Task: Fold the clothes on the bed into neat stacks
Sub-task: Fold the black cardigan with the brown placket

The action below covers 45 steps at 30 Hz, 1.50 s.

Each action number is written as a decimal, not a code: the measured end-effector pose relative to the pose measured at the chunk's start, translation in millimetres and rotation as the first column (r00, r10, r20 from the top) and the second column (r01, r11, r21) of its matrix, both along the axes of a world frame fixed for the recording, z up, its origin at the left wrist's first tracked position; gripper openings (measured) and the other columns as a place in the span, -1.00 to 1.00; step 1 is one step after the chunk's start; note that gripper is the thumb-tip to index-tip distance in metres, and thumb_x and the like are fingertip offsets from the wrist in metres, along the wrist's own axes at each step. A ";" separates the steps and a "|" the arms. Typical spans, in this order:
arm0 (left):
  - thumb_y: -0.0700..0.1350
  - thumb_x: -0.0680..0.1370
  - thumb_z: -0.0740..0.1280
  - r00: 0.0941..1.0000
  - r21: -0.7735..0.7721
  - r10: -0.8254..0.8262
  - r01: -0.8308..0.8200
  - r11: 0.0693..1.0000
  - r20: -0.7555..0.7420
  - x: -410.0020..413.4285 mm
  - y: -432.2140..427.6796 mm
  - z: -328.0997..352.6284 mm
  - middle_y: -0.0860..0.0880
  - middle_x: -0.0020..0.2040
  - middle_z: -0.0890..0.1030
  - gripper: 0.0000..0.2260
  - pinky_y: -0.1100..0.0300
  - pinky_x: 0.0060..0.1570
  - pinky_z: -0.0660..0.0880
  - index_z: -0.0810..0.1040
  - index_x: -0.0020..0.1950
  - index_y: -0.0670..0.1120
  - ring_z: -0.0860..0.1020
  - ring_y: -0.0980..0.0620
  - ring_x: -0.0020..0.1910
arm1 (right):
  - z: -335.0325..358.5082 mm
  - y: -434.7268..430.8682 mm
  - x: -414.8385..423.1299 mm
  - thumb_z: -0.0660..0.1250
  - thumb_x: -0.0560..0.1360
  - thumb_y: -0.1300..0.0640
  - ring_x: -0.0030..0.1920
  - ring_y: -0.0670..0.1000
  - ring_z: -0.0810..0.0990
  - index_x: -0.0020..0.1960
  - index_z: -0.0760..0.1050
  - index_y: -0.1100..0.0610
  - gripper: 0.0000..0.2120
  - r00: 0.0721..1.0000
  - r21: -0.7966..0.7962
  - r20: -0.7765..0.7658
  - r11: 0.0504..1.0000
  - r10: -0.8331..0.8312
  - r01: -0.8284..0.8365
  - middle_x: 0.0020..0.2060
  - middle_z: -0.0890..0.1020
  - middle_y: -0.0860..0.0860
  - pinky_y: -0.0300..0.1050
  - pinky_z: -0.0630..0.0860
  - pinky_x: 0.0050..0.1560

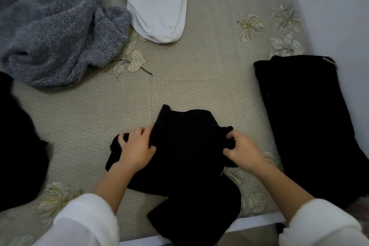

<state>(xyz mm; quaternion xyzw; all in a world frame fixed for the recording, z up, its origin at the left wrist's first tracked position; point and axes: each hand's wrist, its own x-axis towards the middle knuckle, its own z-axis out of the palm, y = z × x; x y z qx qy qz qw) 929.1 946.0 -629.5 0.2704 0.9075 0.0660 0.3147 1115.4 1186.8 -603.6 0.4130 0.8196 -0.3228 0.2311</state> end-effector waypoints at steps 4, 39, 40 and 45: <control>-0.01 0.55 0.26 0.965 -0.036 0.036 -0.028 0.999 0.260 1.7 -9.1 24.7 0.08 -0.01 0.60 -0.83 -0.06 0.32 0.13 0.51 0.13 0.06 0.51 0.05 0.07 | 23.1 -4.4 -5.7 0.33 0.42 0.17 -0.25 0.07 0.62 -0.04 0.59 0.08 -0.87 1.000 -0.061 -0.017 0.998 -0.016 0.015 -0.31 0.65 0.06 -0.03 0.57 -0.16; -0.29 0.43 0.46 0.956 0.156 -0.172 0.137 0.978 0.238 -79.5 -87.7 447.3 0.00 -0.14 0.70 -0.75 0.35 -0.19 0.47 0.69 -0.02 0.04 0.64 0.10 -0.21 | 434.7 63.4 -22.4 0.57 0.16 0.16 -0.47 -0.07 0.58 -0.38 0.62 0.09 -0.87 0.911 0.091 -0.018 0.908 0.413 -0.410 -0.50 0.60 -0.05 -0.28 0.43 -0.47; -0.26 0.45 0.44 0.977 0.094 -0.142 0.128 0.987 0.160 -87.3 -83.1 442.6 -0.02 -0.17 0.69 -0.80 0.32 -0.21 0.45 0.70 -0.07 0.04 0.61 0.09 -0.25 | 429.7 64.5 -29.1 0.56 0.19 0.17 -0.43 -0.07 0.58 -0.41 0.59 0.10 -0.86 0.895 0.179 0.057 0.878 0.442 -0.444 -0.49 0.59 -0.06 -0.27 0.43 -0.42; -0.13 0.52 0.31 0.946 0.006 0.023 -0.023 1.000 -0.322 -129.7 -63.0 406.5 -0.17 -0.35 0.59 -0.77 0.06 -0.33 0.45 0.58 -0.31 -0.17 0.56 -0.13 -0.34 | 401.2 74.4 -62.4 0.33 0.42 0.21 -0.25 0.12 0.53 -0.25 0.47 0.22 -0.90 0.934 0.526 0.081 0.781 0.349 -0.337 -0.29 0.53 0.14 -0.16 0.41 -0.28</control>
